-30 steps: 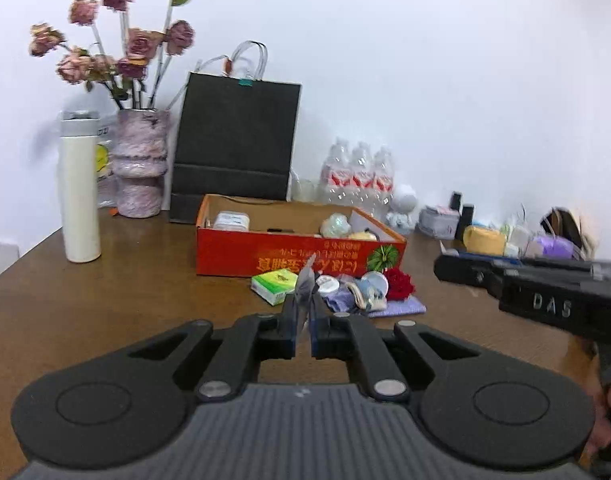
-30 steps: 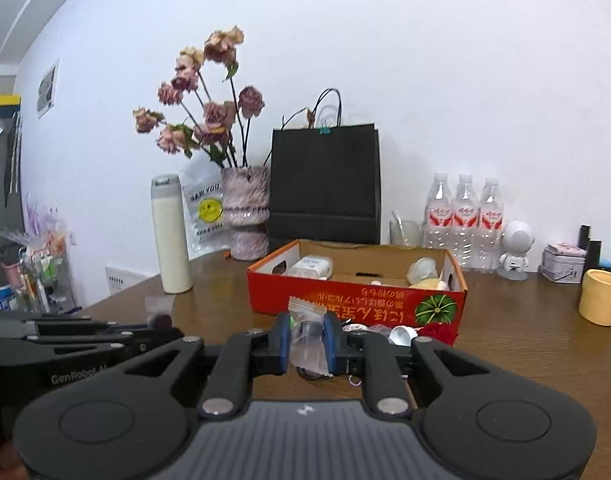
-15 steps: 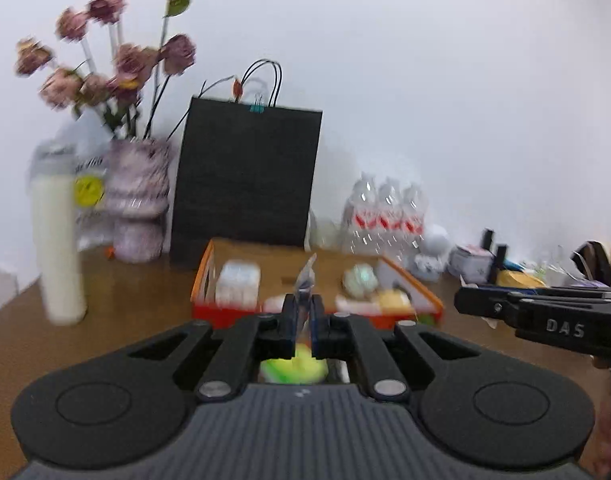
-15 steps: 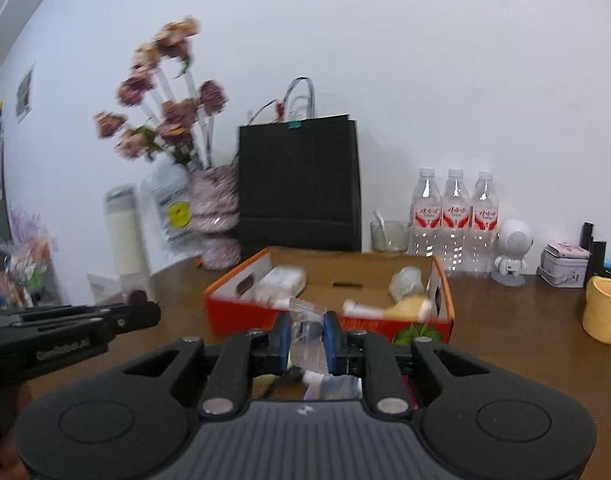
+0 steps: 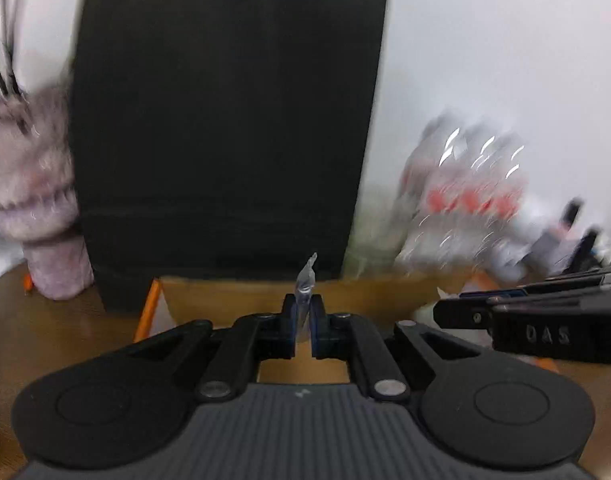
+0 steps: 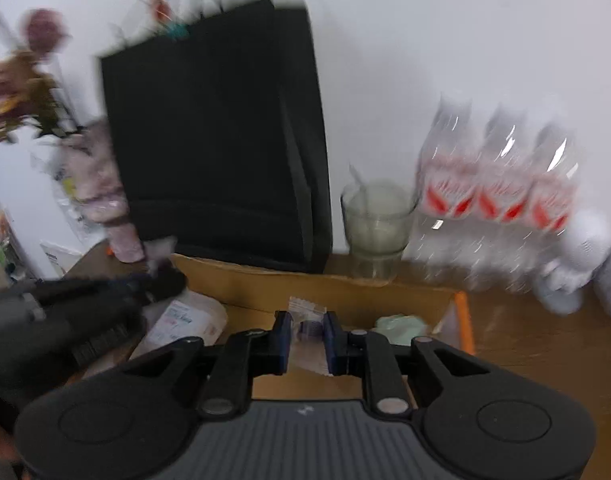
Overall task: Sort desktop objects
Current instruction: 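Carry both packets into the box and open both tools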
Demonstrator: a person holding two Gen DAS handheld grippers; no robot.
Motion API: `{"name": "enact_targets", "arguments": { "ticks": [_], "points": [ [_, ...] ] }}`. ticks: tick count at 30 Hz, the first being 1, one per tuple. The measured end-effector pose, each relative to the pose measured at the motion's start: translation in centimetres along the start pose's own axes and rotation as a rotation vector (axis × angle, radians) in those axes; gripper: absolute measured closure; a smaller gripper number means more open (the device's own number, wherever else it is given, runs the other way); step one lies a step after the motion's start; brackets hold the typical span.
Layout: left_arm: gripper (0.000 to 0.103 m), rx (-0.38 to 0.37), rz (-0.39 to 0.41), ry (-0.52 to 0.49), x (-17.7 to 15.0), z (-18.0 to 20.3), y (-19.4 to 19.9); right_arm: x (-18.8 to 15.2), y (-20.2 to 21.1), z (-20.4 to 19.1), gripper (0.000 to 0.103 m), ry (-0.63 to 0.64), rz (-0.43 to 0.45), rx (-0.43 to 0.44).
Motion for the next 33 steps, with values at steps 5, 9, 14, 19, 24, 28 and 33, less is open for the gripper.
{"name": "enact_targets", "arguments": {
  "ticks": [5,9,14,19,24,28,33],
  "points": [
    [0.095,0.017,-0.180,-0.025,-3.1,-0.5,-4.8,-2.3,-7.4,2.1,0.087,-0.026,-0.188,-0.088],
    [0.086,0.042,-0.203,-0.015,-4.3,-1.5,-6.0,-4.0,-10.0,2.2,0.086,0.031,-0.247,-0.111],
    [0.055,0.023,-0.155,-0.021,-3.4,-1.1,-4.9,-4.4,-10.1,3.1,0.056,0.004,-0.223,-0.126],
    [0.042,0.004,-0.088,-0.002,0.3,-1.2,-1.1,-1.6,-7.2,2.7,0.039,-0.024,-0.182,-0.106],
    [0.023,0.029,-0.079,-0.026,1.2,-1.7,3.7,0.6,-2.3,2.0,0.021,-0.017,-0.132,-0.126],
    [0.014,0.079,0.011,-0.018,0.8,-2.5,8.2,-0.3,1.6,1.5,0.020,-0.028,-0.103,-0.122],
    [0.007,0.105,0.293,-0.051,-0.5,-1.5,15.3,-1.6,8.2,-0.5,0.019,-0.020,0.158,-0.074]
  ]
}}
Point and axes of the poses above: each gripper's, at about its wrist camera, not at the fingertips, and y roughly against the way its jaws point, z to its right, x to its top, the point moved 9 cm from there along -y, roughly the way its jaws point, and after that the axes turned 11 degrees about z, right-handed, at the moved point
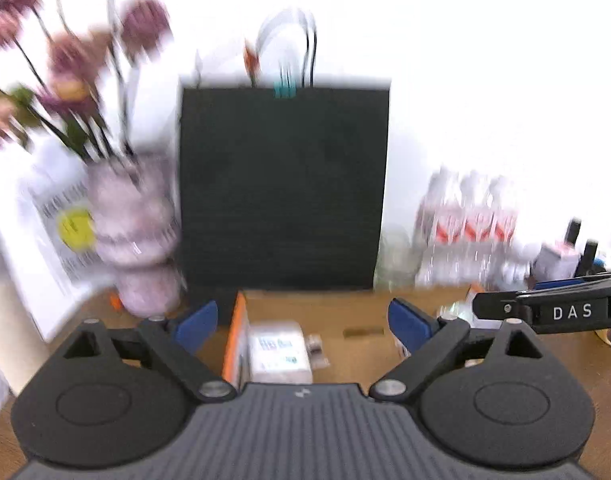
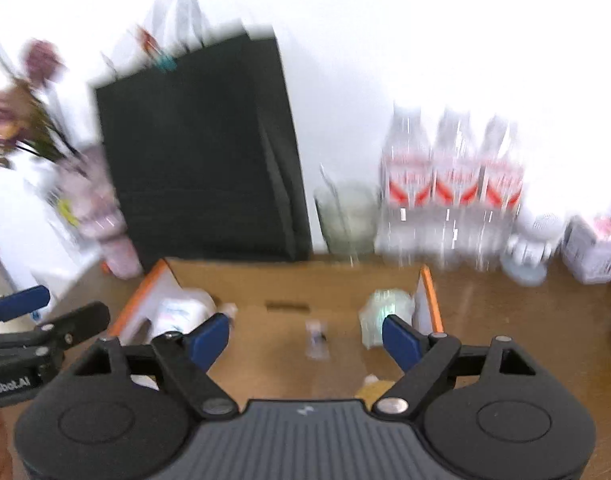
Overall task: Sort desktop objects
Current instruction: 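Carry both packets into the box and open both tools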
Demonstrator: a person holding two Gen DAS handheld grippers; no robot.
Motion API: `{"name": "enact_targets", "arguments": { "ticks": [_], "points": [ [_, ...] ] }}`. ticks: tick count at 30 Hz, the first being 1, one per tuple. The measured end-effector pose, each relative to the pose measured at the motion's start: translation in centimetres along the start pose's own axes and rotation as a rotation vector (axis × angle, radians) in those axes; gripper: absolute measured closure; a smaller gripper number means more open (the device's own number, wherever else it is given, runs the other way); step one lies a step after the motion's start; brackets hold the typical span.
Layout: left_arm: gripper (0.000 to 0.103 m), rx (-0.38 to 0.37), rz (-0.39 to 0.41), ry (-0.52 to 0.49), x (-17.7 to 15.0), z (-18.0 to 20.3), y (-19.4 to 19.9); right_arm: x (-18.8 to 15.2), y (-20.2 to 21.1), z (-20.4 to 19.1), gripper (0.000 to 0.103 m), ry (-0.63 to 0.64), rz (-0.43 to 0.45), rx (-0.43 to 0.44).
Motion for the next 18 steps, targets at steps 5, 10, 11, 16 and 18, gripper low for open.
{"name": "enact_targets", "arguments": {
  "ticks": [5,10,11,16,18],
  "points": [
    [0.007,0.008,0.081,0.036,0.1,0.3,4.6,-1.2,6.2,-2.4,0.015,0.087,0.266,0.005],
    [0.005,0.030,0.053,0.002,0.5,0.2,8.4,-2.1,10.1,-4.3,0.014,0.133,0.297,-0.006],
    [0.004,0.043,0.040,0.007,0.0,-0.2,9.9,-2.6,10.9,-4.4,0.012,0.119,0.289,0.004],
    [0.000,-0.053,0.034,0.033,-3.8,-0.3,18.1,-7.5,18.0,-5.4,0.009,-0.018,0.250,0.112],
    [0.000,-0.054,0.032,0.030,-5.6,-0.6,21.1,-10.3,20.7,-6.2,0.008,0.009,0.233,0.129]
  ]
}}
Point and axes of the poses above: each gripper's, at about its wrist camera, not at the fingertips, and y roughly against the way its jaws point, z to its right, x to its top, the point moved 9 cm from there along -y, roughly the way its jaws point, and after that the axes turned 11 degrees about z, right-handed, at the moved point
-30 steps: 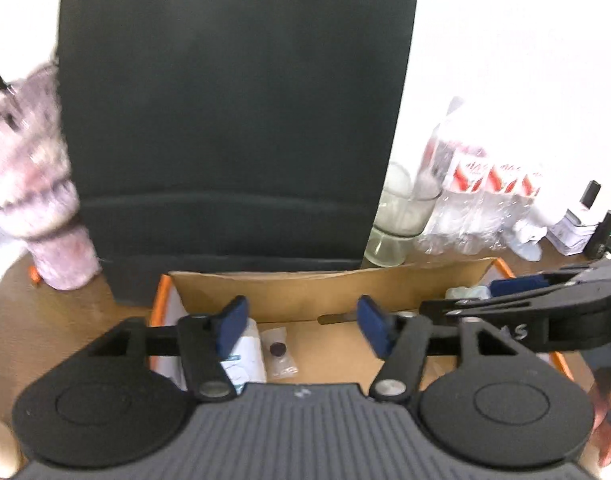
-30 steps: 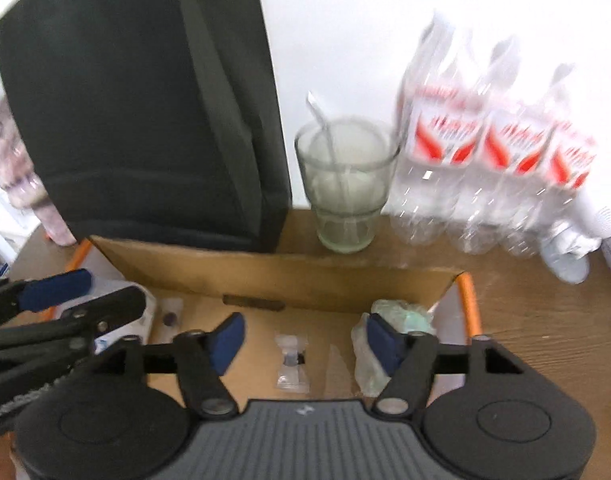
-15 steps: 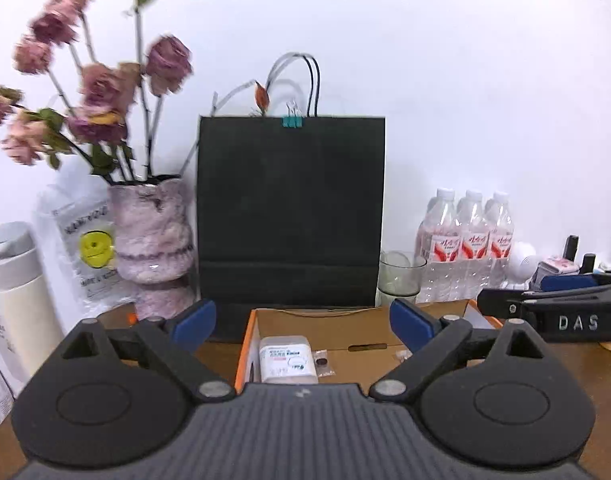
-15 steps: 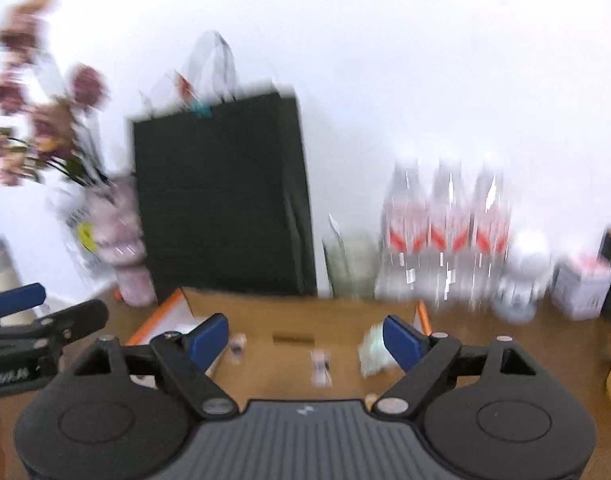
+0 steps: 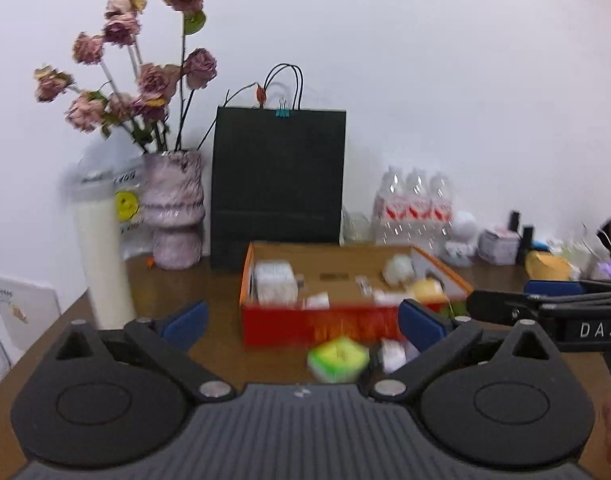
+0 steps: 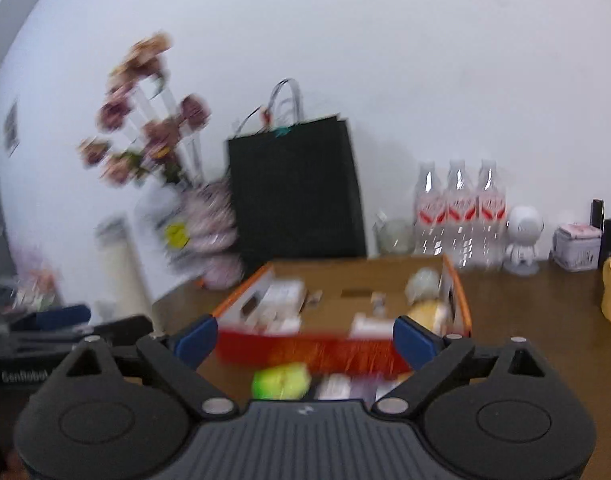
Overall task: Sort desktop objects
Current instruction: 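Carry both packets into the box and open both tools, then grasp the green tissue pack with the left tool while the right tool grasps the blue-white wrapper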
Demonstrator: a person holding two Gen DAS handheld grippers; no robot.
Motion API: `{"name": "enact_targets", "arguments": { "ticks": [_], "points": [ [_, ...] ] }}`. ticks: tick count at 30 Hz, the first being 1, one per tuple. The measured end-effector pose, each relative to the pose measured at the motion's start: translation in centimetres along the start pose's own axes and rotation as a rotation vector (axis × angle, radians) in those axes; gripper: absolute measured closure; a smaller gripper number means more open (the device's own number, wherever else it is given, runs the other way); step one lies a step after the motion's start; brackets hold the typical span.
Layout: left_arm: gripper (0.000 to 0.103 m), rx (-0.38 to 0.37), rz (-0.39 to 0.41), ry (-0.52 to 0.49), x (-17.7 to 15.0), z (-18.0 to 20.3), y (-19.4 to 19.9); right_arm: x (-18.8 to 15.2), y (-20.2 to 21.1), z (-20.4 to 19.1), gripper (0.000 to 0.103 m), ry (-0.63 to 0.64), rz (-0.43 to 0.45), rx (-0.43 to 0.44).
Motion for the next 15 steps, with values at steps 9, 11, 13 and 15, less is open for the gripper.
{"name": "enact_targets", "arguments": {
  "ticks": [9,11,13,15],
  "points": [
    [0.000,0.035,-0.169,0.037,-8.2,-3.1,8.1,-8.6,11.5,-1.7,0.009,0.130,-0.059,-0.028],
    [0.000,0.056,-0.180,0.053,-8.4,-3.7,7.4,-9.3,11.5,-1.4,0.010,0.147,-0.079,-0.024],
    [0.000,0.057,-0.186,0.057,-8.4,-3.8,6.2,-9.3,10.4,-0.7,0.014,0.115,-0.109,-0.040],
    [0.000,0.032,-0.209,0.047,-8.2,-3.5,4.5,-9.0,8.4,0.2,0.017,0.078,-0.130,-0.020]
  ]
}}
Point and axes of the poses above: each gripper's, at about its wrist camera, not at the fingertips, and y roughly against the way its jaws point, z to its right, x to its top, the point moved 9 cm from there along -y, roughly the way its jaws point, and after that the axes turned 11 degrees about z, right-handed, at the moved point
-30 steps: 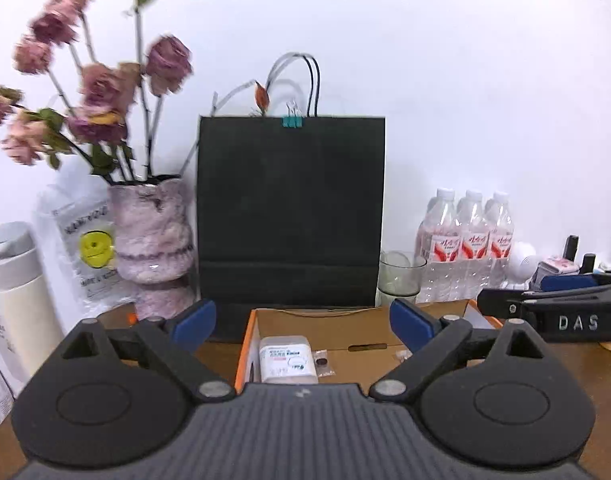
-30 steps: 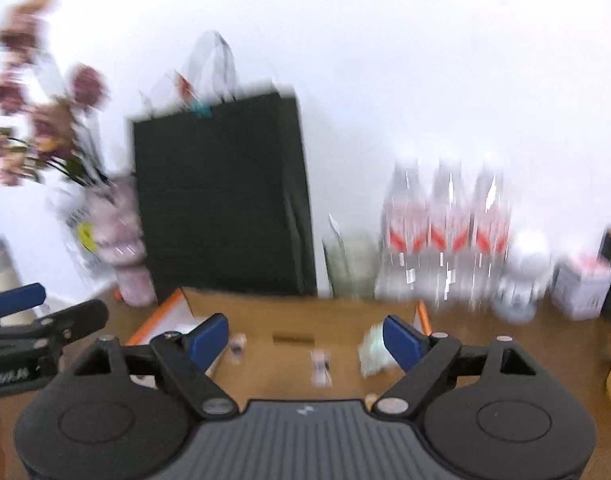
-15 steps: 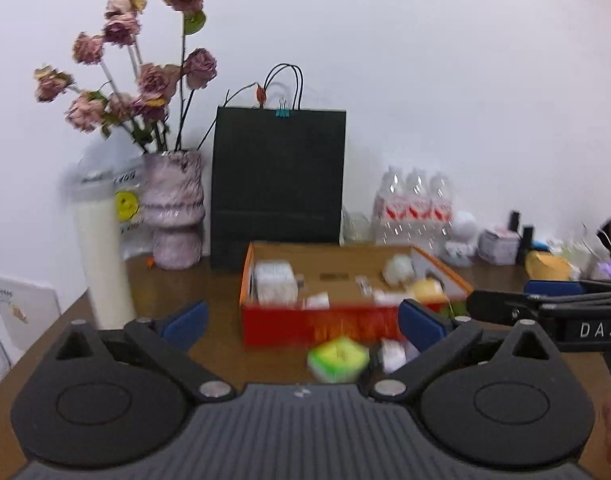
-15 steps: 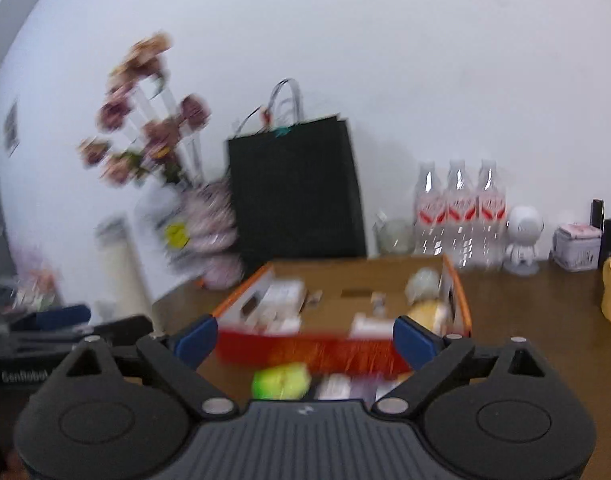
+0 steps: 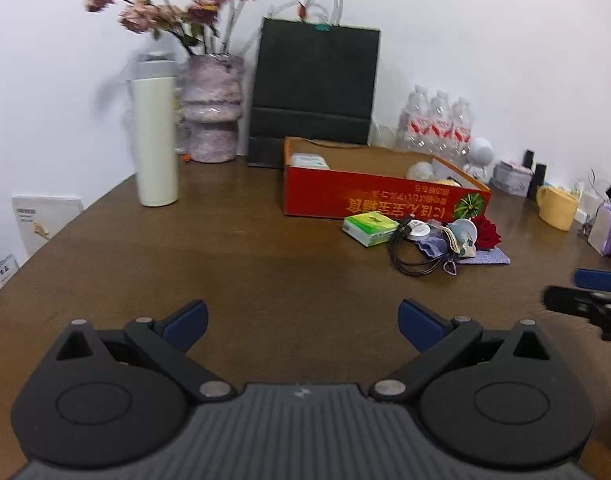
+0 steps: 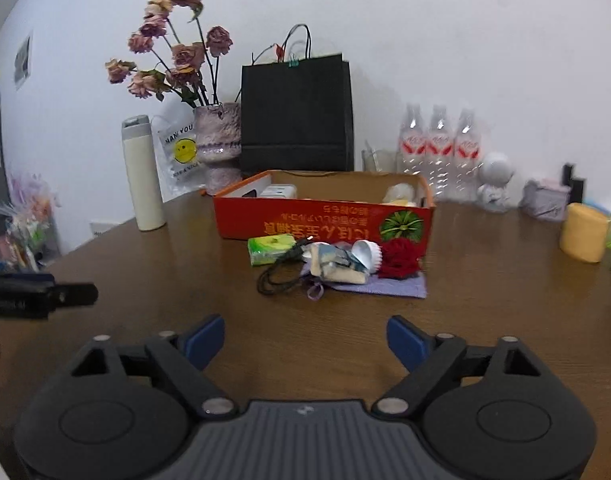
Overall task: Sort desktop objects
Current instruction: 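Grasp the green tissue pack with the left tool while the right tool grasps the blue-white wrapper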
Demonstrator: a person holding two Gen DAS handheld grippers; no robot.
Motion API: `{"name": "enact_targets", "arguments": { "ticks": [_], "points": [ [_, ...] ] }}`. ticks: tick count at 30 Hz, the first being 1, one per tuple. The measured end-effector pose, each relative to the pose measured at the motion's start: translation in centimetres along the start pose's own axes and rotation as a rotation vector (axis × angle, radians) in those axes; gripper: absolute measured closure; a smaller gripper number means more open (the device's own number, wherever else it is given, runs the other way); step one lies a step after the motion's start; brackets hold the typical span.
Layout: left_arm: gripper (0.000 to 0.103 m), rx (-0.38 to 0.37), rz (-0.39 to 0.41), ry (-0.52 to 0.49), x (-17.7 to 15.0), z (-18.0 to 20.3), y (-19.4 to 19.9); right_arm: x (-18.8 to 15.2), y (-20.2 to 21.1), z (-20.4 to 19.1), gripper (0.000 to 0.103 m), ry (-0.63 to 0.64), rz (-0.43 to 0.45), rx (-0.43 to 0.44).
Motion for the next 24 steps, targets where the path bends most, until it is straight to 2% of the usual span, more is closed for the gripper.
{"name": "enact_targets", "arguments": {
  "ticks": [1,2,4,6,9,12,13,14,16,18,21,24],
  "points": [
    [0.000,-0.016,-0.012,-0.002,0.3,0.3,-0.9,-0.1,-1.4,0.4,0.018,-0.004,-0.030,0.009],
    [0.000,-0.031,-0.018,-0.008,0.6,0.5,-1.7,-0.4,-2.9,0.8,0.028,0.000,-0.073,0.011],
    [0.000,-0.076,-0.003,-0.035,1.5,1.4,-3.6,-0.2,-5.4,1.5,0.033,-0.004,-0.097,0.013],
    [0.000,-0.101,0.014,-0.065,2.4,2.1,-5.8,0.4,-8.0,2.2,0.033,-0.021,-0.121,0.008],
    [0.001,-0.125,-0.011,-0.111,3.0,3.1,-10.8,1.7,-11.6,2.9,0.033,-0.017,-0.106,-0.015],
    [0.006,-0.198,-0.057,-0.127,3.0,4.0,-15.9,1.7,-14.7,3.2,0.033,-0.018,-0.119,-0.001],
    [0.007,-0.227,-0.079,-0.143,2.8,4.4,-17.2,1.5,-15.5,3.2,0.038,-0.026,-0.132,0.001],
    [0.008,-0.249,-0.096,-0.174,2.5,4.7,-18.3,1.3,-16.0,3.3,0.055,-0.027,-0.141,0.004],
    [0.021,-0.265,-0.113,-0.255,2.0,5.3,-19.9,0.9,-16.5,3.7,0.079,-0.040,-0.149,0.004],
    [0.028,-0.297,-0.120,-0.261,1.8,5.6,-20.7,0.9,-16.2,4.2,0.083,-0.072,-0.132,0.008],
    [0.023,-0.345,-0.150,-0.199,1.7,5.3,-21.8,1.1,-15.1,4.4,0.086,-0.102,-0.118,0.041],
    [0.022,-0.378,-0.162,-0.205,1.6,5.2,-22.4,1.5,-13.8,4.3,0.086,-0.126,-0.096,0.079]
  ]
}}
Point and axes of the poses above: each gripper's, at about its wrist camera, not at the fingertips, and y roughly against the way its jaws point, z to its right, x to its top, the point moved 9 cm from there along -y, roughly the way its jaws point, and after that the axes turned 11 degrees about z, right-handed, at the moved point
